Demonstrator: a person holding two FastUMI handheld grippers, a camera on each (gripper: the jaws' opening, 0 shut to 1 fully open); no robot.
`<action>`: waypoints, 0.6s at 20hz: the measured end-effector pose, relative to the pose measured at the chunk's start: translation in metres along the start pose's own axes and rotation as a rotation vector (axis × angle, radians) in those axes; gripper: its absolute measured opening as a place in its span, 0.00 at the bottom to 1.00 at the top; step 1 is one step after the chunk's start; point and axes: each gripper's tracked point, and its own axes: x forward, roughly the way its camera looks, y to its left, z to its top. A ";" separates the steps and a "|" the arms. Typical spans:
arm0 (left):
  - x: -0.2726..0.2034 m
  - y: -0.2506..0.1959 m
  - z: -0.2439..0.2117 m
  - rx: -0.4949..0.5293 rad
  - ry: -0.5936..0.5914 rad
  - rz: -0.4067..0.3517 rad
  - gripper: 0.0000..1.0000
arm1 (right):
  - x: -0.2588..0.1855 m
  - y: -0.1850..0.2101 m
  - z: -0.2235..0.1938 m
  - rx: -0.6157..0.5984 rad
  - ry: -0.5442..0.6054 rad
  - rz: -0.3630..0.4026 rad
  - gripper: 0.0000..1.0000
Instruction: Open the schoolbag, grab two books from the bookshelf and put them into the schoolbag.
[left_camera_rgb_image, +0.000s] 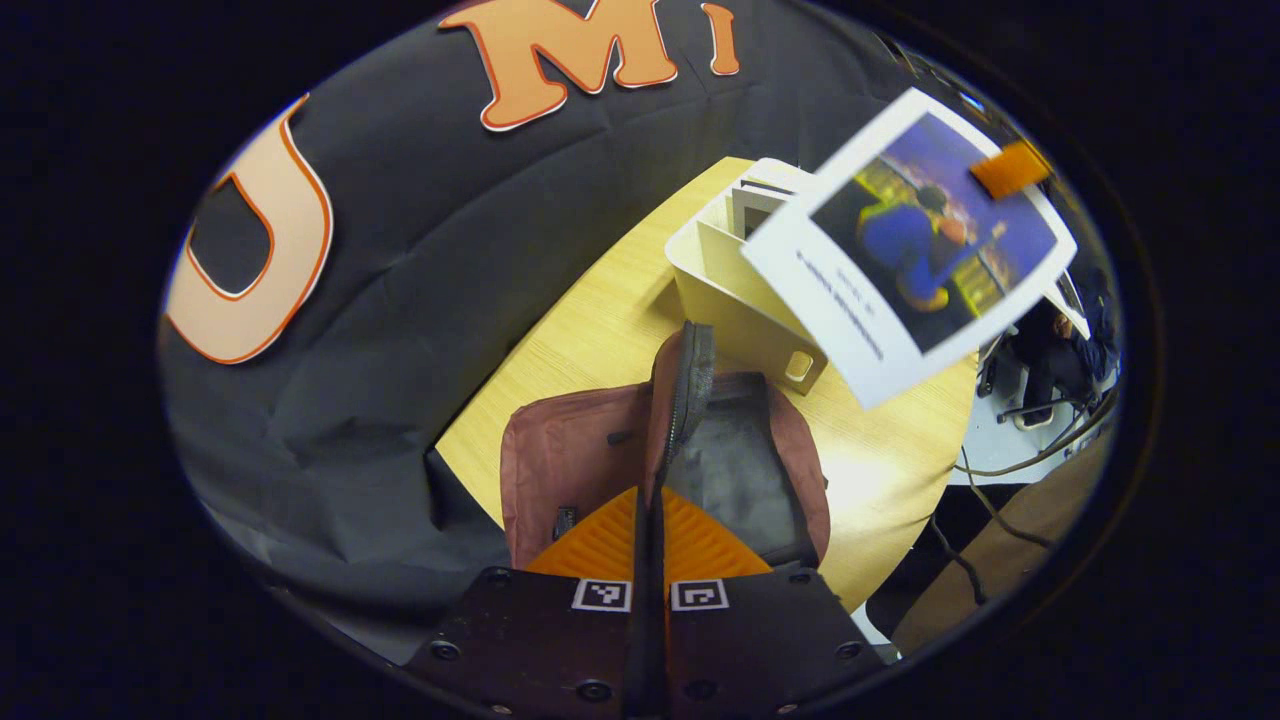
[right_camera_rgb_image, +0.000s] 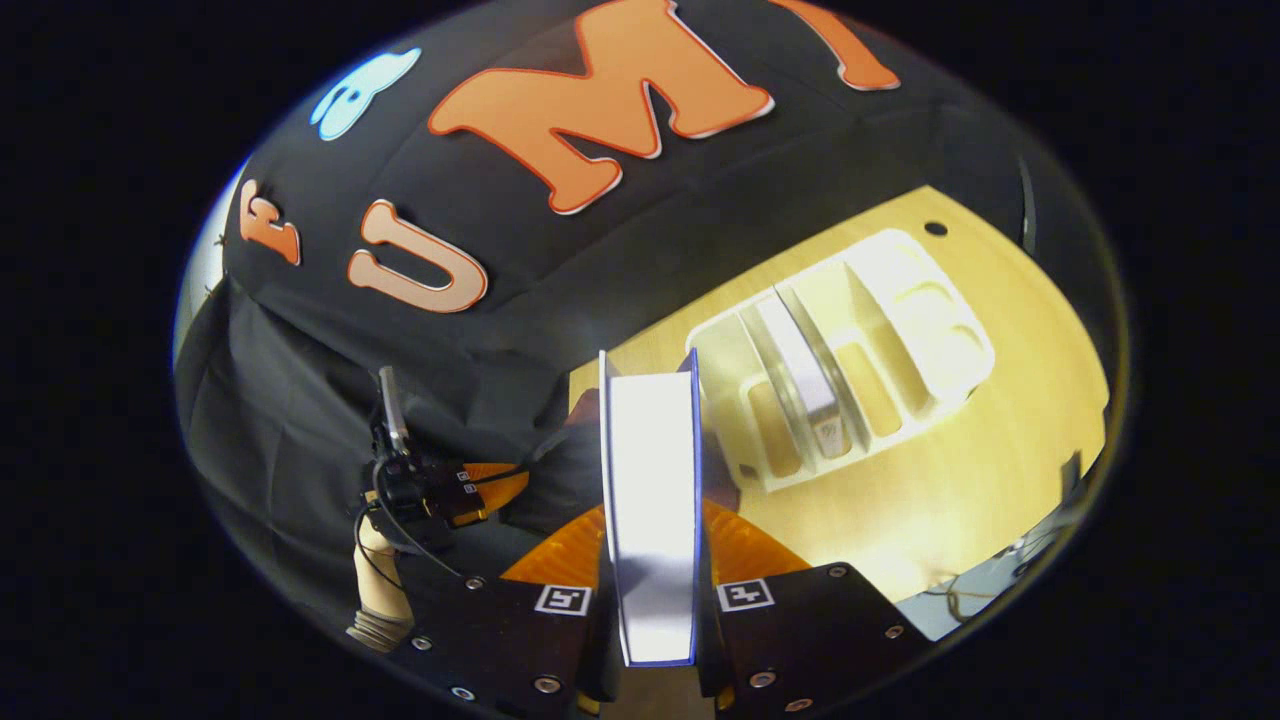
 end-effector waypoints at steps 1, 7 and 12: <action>-0.001 0.000 0.001 0.007 0.002 0.002 0.00 | 0.011 -0.007 -0.015 0.050 0.007 0.022 0.31; -0.004 -0.013 0.009 0.024 0.002 -0.023 0.00 | 0.098 -0.009 -0.075 0.242 0.013 0.160 0.31; -0.008 -0.015 0.012 0.046 0.006 -0.005 0.00 | 0.180 0.009 -0.102 0.302 0.008 0.180 0.30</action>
